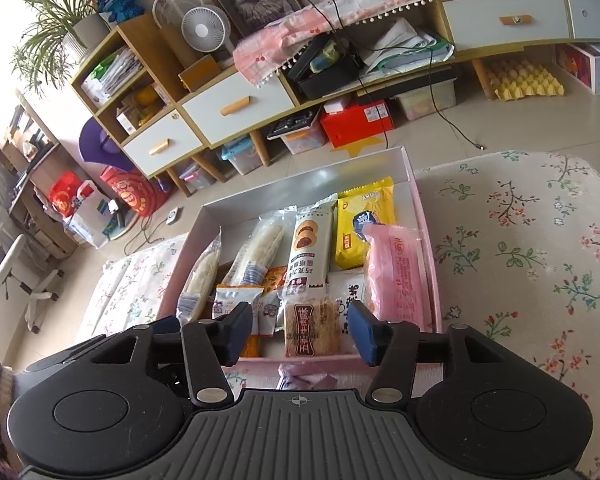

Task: Organize snacks
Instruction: 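Open both tools to release the packs inside the box, then withdraw both tools from the box toward the red packs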

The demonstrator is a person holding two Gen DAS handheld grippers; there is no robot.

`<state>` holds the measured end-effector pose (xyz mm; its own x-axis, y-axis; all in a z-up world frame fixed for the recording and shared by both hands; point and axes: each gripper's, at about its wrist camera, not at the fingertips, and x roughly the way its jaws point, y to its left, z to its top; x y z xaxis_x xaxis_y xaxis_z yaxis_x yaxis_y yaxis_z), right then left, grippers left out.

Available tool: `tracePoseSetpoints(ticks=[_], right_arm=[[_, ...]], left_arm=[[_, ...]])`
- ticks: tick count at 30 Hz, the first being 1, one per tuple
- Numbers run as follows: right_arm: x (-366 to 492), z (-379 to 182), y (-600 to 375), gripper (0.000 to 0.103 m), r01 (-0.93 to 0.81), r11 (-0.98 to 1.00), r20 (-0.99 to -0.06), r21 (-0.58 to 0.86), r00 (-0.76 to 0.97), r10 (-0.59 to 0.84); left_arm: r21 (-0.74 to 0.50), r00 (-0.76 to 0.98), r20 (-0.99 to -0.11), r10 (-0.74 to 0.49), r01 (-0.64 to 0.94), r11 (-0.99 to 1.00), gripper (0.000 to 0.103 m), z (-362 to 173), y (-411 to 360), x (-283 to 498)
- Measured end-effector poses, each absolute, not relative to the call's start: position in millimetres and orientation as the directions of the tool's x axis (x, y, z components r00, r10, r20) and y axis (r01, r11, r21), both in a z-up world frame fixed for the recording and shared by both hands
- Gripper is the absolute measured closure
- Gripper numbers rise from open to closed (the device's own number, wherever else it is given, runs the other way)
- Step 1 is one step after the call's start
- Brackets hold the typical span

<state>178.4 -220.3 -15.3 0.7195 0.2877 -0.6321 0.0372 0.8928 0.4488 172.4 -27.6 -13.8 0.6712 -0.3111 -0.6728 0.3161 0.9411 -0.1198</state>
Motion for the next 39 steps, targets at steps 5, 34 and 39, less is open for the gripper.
tracePoseSetpoints(ticks=[5,34,39], right_arm=[[165,-6,-225,0.046,0.050,0.896,-0.637,0.441,0.721,0.273],[75,1,-198,0.013,0.001,0.974,-0.692,0.227,0.704,0.161],[65,-13,-198,0.012,-0.017,0.983,-0.715,0.182,0.684,0.145]], left_arm=[[-0.105,0.667,-0.685,-0.294,0.309,0.945,0.029,-6,-26,161],[-0.074,0.605,-0.752,-0.261,0.316,0.946,0.000,-11,-1,92],[-0.055,0.611,-0.751,-0.252,0.322,0.945,0.000,-24,-1,81]])
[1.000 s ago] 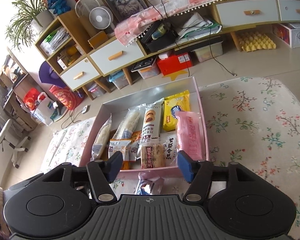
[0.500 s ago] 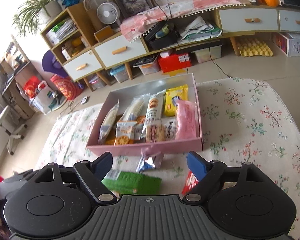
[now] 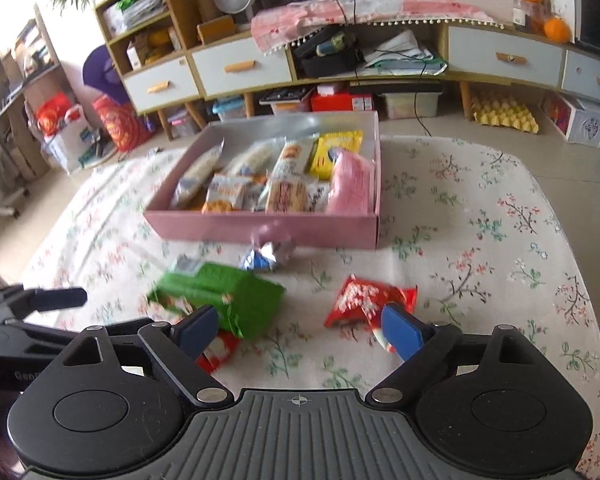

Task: Organize snacks
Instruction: 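Withdraw both tools from the box toward the red packs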

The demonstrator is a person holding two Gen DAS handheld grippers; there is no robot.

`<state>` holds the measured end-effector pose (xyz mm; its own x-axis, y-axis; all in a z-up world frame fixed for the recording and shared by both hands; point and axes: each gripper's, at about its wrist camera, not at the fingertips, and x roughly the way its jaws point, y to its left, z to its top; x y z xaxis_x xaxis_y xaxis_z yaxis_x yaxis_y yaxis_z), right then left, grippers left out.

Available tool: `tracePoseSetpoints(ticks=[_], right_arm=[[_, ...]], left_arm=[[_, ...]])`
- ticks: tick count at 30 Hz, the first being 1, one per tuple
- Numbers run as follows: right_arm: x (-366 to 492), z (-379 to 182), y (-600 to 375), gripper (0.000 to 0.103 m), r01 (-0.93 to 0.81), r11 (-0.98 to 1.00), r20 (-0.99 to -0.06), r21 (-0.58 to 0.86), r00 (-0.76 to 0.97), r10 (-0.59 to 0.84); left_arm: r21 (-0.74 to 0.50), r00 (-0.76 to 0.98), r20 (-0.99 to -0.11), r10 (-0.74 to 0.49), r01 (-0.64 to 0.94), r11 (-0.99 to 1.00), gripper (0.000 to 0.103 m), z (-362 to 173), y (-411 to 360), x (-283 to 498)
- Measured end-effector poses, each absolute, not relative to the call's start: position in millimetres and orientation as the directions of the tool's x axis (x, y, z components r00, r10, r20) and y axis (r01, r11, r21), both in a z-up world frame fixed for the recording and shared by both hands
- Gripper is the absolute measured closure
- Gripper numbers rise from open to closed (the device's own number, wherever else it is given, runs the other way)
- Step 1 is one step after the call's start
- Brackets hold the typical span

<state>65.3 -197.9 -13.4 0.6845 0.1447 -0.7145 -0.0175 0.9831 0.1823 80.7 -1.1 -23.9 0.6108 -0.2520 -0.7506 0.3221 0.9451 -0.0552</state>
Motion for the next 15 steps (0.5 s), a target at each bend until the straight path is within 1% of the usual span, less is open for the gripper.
tracePoseSetpoints(ticks=[4,7,12,15], right_arm=[[61,-23,-203,0.012,-0.014,0.988,-0.717,0.153,0.686,0.121],[61,-33,-210,0.012,-0.010,0.989,-0.723,0.148,0.681,0.115],[66,-55,-216,0.011,-0.044,0.998,-0.721,0.040,0.691,0.059],[70,-65,-221,0.011,-0.055,0.998,-0.733,0.026,0.678,0.056]], left_arm=[[-0.035,0.626,-0.737,-0.253,0.338,0.940,0.000,-36,-9,74],[-0.037,0.637,-0.719,-0.277,0.363,0.931,0.000,-47,-14,68],[0.002,0.672,-0.678,-0.299,0.409,0.913,0.000,-62,-24,64],[0.008,0.678,-0.669,-0.305,0.417,0.909,0.001,-69,-27,66]])
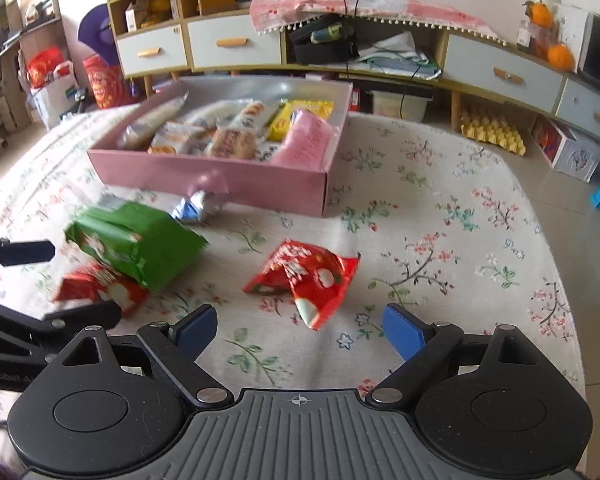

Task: Organize snacks
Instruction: 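Withdraw both tools from the box toward the red packs, then grasp a red-and-white pack with the left tool while the right tool grasps the other red pack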

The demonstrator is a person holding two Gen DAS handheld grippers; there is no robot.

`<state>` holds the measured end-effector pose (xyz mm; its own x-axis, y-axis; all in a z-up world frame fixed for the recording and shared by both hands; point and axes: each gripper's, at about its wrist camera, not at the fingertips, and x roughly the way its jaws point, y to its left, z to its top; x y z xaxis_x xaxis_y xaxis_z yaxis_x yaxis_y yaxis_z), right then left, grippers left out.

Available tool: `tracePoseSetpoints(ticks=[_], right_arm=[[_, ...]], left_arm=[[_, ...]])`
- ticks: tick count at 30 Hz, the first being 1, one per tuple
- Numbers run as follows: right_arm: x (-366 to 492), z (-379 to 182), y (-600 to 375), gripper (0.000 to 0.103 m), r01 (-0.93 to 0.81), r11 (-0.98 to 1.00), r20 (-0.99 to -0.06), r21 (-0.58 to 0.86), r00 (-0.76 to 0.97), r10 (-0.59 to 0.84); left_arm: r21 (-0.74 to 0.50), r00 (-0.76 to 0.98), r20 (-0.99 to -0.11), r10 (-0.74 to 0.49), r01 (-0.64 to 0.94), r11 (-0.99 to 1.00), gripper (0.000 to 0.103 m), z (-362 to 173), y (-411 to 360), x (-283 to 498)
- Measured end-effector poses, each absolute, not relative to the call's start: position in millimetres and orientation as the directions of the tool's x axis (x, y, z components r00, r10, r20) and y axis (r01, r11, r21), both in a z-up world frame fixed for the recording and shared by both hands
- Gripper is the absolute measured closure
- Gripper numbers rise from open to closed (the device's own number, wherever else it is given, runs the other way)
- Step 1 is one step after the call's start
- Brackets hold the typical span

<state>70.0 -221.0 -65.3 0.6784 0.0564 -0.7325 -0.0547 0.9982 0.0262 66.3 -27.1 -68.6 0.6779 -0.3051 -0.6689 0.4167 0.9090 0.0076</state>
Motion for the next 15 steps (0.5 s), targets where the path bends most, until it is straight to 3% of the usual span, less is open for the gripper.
tracePoseSetpoints(ticks=[5,8,15], right_arm=[[81,-78,-224,0.011,-0.044,0.999,-0.759,0.021,0.649,0.045],[84,-82,-222,0.005,-0.052,0.999,-0.749,-0.001,0.662,0.033],[95,-85,-226,0.003,-0.064,0.998,-0.731,0.012,0.681,0.052]], left_arm=[[-0.006,0.663,-0.675,-0.323,0.433,0.902,0.002,-76,-32,68],[0.020,0.666,-0.676,-0.315,0.444,0.896,0.004,-78,-34,67],[0.020,0.664,-0.677,-0.318,0.449,0.893,0.019,-76,-32,67]])
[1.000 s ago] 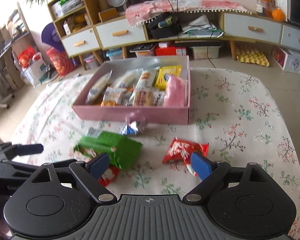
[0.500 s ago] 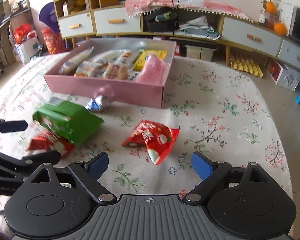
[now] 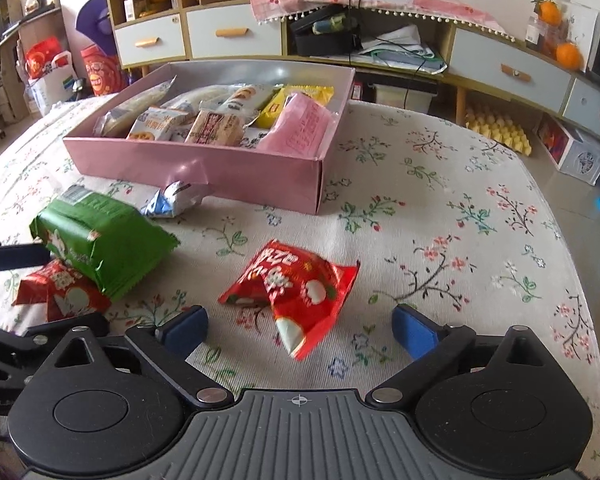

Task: Organize snacks
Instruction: 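Grasp a red-and-white pack with the left tool while the right tool grasps the other red pack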

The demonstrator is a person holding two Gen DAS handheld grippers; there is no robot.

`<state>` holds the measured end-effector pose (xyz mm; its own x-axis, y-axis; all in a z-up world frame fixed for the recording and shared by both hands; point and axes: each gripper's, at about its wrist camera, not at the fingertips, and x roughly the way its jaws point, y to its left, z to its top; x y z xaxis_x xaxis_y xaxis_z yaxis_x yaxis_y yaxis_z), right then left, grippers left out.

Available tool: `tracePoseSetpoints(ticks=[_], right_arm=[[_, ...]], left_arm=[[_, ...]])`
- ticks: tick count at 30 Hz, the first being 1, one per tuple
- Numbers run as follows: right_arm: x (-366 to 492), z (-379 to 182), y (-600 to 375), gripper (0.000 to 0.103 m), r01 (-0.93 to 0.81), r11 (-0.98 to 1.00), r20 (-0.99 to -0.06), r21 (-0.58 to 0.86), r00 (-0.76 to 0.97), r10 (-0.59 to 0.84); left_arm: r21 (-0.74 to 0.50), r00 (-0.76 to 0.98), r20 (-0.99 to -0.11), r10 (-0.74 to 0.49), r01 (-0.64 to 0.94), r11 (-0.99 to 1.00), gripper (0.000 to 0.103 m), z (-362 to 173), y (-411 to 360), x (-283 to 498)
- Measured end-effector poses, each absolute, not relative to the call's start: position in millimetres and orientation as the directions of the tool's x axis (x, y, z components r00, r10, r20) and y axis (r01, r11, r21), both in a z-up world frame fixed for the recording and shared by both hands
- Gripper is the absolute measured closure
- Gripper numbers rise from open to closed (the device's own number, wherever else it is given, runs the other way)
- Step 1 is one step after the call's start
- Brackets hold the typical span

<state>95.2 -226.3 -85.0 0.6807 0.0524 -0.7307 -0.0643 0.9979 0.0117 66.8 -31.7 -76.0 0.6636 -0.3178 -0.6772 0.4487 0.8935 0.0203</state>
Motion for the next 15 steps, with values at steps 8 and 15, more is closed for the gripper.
tracePoseSetpoints(ticks=[8,15], right_arm=[[103,-85,-226,0.004,-0.054,0.998,-0.722,0.011,0.690,0.045],[100,-82,-223,0.016,-0.076,0.997,-0.710,0.003,0.702,0.056]], left_arm=[[0.017,0.660,-0.681,-0.318,0.449,0.893,0.038,-72,-25,69],[0.003,0.657,-0.683,-0.319,0.440,0.898,0.046,-69,-17,70]])
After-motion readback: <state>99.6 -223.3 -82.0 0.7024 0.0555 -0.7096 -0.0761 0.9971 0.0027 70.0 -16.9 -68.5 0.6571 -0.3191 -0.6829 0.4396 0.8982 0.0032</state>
